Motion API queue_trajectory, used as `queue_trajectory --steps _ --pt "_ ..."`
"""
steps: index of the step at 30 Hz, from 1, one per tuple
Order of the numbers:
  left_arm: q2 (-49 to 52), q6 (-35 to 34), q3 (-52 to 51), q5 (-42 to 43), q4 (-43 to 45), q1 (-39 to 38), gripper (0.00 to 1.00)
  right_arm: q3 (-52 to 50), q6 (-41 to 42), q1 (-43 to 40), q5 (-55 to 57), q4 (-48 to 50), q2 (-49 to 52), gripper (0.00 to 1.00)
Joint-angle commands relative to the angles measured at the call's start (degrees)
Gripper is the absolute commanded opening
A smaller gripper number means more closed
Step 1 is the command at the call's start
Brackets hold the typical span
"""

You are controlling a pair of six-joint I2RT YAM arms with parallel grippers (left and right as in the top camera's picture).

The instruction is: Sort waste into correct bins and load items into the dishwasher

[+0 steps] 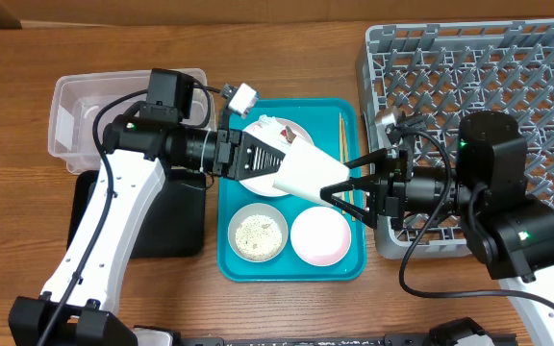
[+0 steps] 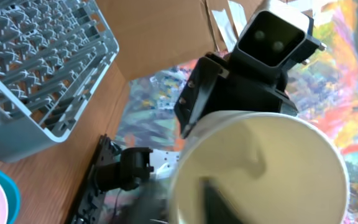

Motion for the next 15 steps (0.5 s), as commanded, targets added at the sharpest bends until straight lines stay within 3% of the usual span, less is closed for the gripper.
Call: queue_trajectory --steps 1,2,4,9,12,15 --pt "-0.52 1.2 1.07 -1.36 -0.13 -0.37 0.57 1.29 0.0 -0.07 2.01 -0.48 -0.57 0.55" --pt "-0.52 1.18 1.07 -3.89 -0.15 -0.35 0.68 1.31 0.0 -0.61 3.63 -1.38 -1.03 0.55" --pt "-0.52 1.16 1.07 -9.53 -0.37 -0.33 1.0 1.31 0.0 -2.21 7.17 -3.76 -2.16 0.55" --pt "-0.52 -0.39 1.07 -31.95 -4.63 -0.33 1.0 1.31 1.88 -9.79 21.99 -13.49 -6.58 0.55" --pt "-0.52 -0.94 1.07 -38.49 -6.71 -0.33 1.0 1.31 5.2 -14.34 36.5 -20.9 -8.44 0.56" --pt "-0.52 -0.94 1.07 -39.8 -6.84 -0.39 1.0 1.29 10.69 -16.9 48.15 -27.52 -8.11 0.55"
